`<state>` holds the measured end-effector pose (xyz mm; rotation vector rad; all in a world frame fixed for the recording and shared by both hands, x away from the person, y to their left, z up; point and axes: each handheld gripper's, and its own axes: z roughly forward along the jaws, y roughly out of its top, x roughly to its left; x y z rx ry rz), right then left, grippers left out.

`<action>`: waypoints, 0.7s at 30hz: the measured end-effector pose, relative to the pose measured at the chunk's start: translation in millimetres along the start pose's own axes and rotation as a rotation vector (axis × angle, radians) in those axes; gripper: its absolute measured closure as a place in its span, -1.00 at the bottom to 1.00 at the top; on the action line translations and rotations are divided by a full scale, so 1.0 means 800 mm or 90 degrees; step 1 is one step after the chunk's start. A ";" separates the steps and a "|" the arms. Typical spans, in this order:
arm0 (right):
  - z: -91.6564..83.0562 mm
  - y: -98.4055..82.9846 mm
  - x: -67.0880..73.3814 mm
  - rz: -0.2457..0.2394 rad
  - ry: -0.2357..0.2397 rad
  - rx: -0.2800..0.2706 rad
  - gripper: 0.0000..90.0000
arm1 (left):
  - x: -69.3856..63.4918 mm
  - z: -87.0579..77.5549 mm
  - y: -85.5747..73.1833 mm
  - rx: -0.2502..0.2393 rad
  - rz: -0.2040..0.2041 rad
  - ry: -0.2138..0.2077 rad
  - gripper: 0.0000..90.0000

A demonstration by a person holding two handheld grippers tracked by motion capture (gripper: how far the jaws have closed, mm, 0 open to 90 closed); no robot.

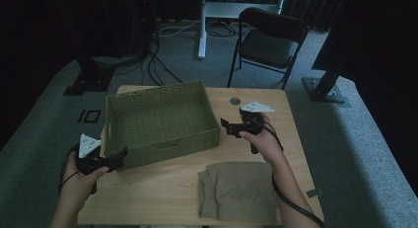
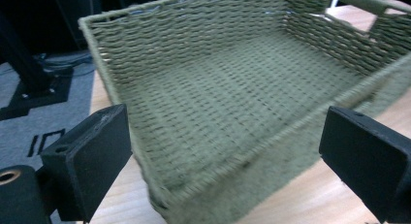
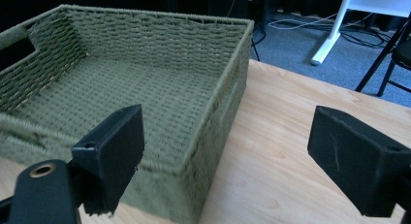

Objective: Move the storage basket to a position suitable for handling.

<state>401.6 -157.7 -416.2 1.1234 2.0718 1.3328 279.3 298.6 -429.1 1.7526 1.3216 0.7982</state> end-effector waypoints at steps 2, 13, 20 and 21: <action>0.006 0.004 0.003 0.005 0.002 0.000 -0.72 | 0.003 0.003 0.001 -0.005 -0.006 0.009 -0.88; 0.042 0.022 0.015 0.014 -0.001 0.003 -0.71 | 0.017 0.031 0.013 -0.017 -0.040 0.045 -0.88; 0.071 0.025 0.019 0.017 -0.007 0.014 -0.70 | 0.026 0.049 0.018 -0.021 -0.044 0.056 -0.88; 0.075 0.025 0.019 0.016 -0.007 0.016 -0.70 | 0.028 0.051 0.017 -0.019 -0.046 0.060 -0.88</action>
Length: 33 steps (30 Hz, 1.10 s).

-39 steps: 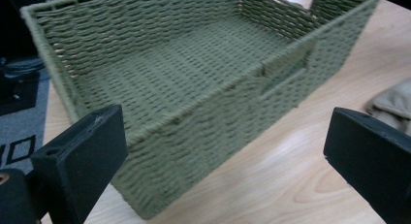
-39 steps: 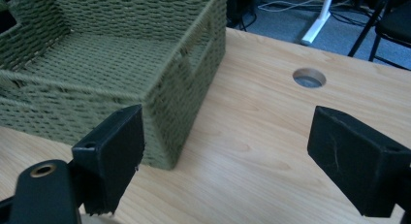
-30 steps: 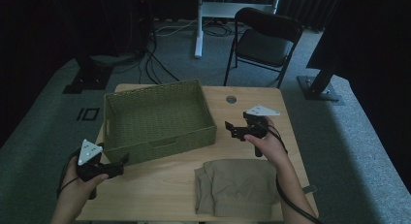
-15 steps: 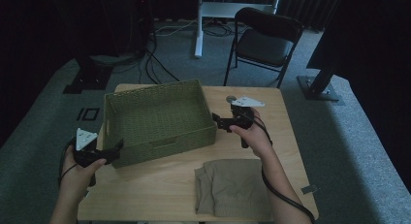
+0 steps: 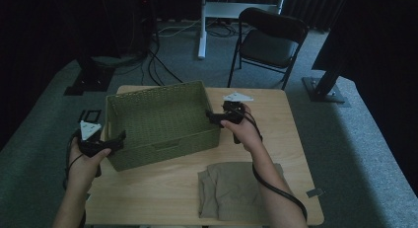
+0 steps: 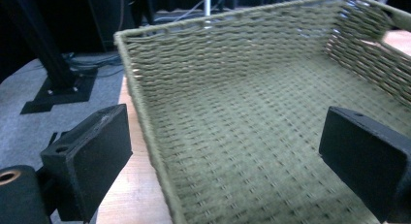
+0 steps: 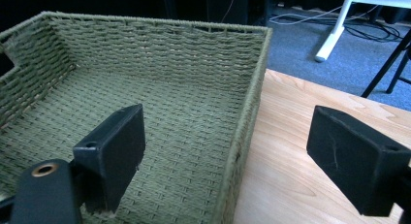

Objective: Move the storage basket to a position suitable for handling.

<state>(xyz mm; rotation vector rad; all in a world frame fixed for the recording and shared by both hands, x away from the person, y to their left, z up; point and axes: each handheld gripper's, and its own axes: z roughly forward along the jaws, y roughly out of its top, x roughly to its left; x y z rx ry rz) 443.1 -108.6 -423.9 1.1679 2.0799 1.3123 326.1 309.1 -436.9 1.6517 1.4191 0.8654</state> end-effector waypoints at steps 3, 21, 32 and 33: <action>0.011 0.002 0.000 -0.003 -0.007 0.005 -0.70 | 0.007 0.009 -0.005 0.012 -0.012 0.014 -0.88; 0.070 -0.012 0.001 0.008 -0.040 0.031 -0.57 | 0.027 0.054 -0.019 0.041 -0.045 0.034 -0.88; 0.089 -0.025 0.002 0.016 -0.067 0.061 -0.10 | 0.034 0.075 -0.035 0.067 -0.051 0.061 -0.62; 0.089 -0.027 0.001 0.021 -0.070 0.068 -0.05 | 0.034 0.075 -0.035 0.063 -0.060 0.059 -0.58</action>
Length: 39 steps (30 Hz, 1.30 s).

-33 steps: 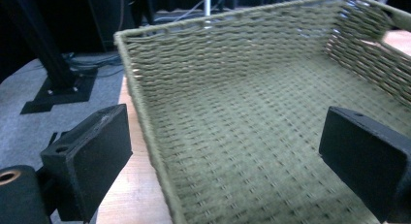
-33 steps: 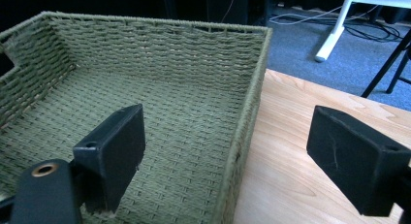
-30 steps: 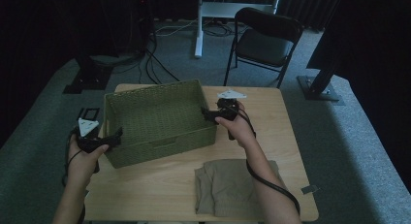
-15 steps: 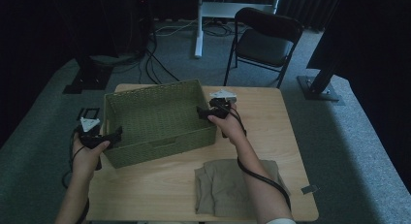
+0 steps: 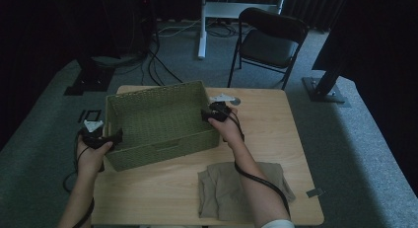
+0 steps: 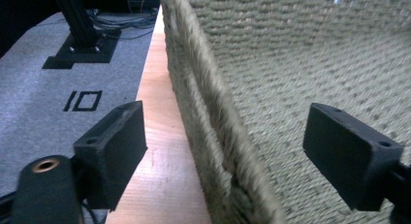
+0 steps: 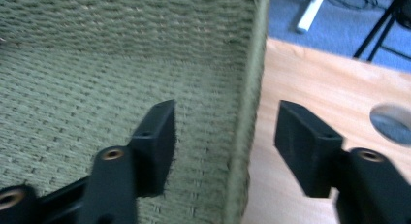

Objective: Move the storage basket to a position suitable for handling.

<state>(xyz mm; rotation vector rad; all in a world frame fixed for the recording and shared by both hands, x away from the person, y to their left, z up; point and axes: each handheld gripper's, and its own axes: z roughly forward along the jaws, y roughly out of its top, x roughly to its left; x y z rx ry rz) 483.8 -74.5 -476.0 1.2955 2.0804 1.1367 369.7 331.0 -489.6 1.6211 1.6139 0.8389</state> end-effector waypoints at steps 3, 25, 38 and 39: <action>0.001 -0.005 0.000 0.015 -0.006 0.019 0.03 | -0.001 -0.002 -0.001 -0.002 0.003 0.004 -0.44; -0.008 -0.019 0.007 0.022 -0.051 0.047 0.77 | -0.016 -0.008 -0.003 0.019 -0.017 0.053 0.79; -0.017 -0.025 0.003 0.025 -0.054 0.047 0.77 | -0.022 -0.007 -0.003 0.016 -0.022 0.042 0.79; -0.018 -0.025 0.002 0.024 -0.056 0.046 0.77 | -0.023 -0.007 -0.002 0.017 -0.022 0.041 0.79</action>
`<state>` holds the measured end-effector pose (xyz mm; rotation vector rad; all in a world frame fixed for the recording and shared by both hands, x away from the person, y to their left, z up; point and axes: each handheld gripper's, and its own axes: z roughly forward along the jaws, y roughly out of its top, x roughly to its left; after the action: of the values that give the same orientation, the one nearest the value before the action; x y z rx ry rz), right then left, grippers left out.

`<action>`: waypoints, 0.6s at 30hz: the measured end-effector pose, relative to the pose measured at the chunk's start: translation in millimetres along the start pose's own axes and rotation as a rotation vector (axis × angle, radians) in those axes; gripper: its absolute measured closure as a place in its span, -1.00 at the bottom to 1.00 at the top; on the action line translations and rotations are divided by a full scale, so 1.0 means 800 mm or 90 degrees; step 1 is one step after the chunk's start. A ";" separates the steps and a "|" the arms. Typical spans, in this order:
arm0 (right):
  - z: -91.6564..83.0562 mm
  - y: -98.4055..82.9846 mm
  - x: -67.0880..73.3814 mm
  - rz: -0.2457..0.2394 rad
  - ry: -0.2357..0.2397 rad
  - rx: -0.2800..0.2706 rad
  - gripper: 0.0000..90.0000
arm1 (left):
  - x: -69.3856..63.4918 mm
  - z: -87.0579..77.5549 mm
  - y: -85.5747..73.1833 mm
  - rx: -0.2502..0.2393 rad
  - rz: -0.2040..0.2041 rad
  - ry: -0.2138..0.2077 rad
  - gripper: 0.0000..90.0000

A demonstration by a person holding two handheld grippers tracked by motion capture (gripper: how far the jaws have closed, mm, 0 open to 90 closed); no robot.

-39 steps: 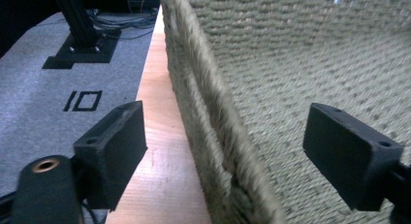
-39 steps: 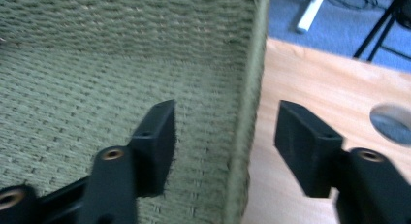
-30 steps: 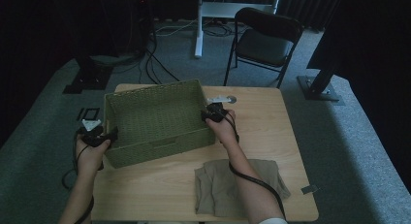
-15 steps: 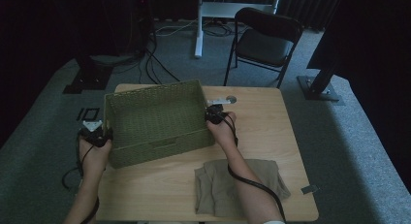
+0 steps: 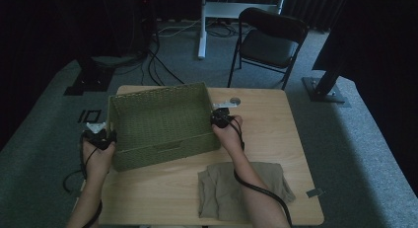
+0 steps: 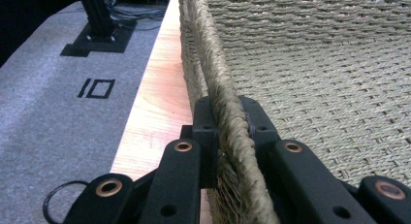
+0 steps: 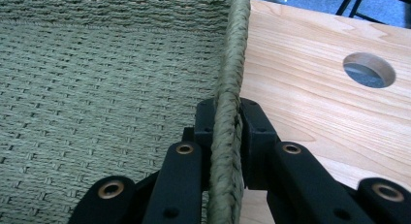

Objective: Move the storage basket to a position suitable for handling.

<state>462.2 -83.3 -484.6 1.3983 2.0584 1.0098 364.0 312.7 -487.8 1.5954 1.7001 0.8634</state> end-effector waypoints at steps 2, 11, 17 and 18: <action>-0.002 -0.002 -0.003 0.005 -0.001 0.000 0.77 | -0.003 0.001 0.000 0.000 0.002 -0.003 0.79; -0.013 -0.010 -0.023 0.019 -0.009 -0.002 0.76 | -0.024 0.006 0.005 0.002 0.011 -0.016 0.79; -0.019 -0.015 -0.033 0.025 -0.017 -0.003 0.76 | -0.035 0.010 0.007 0.003 0.019 -0.024 0.79; -0.020 -0.016 -0.035 0.026 -0.019 -0.003 0.76 | -0.038 0.011 0.007 0.002 0.019 -0.026 0.79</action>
<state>454.0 -117.3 -484.9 1.4492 2.0127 1.0046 376.1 282.9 -487.4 1.6326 1.6542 0.8383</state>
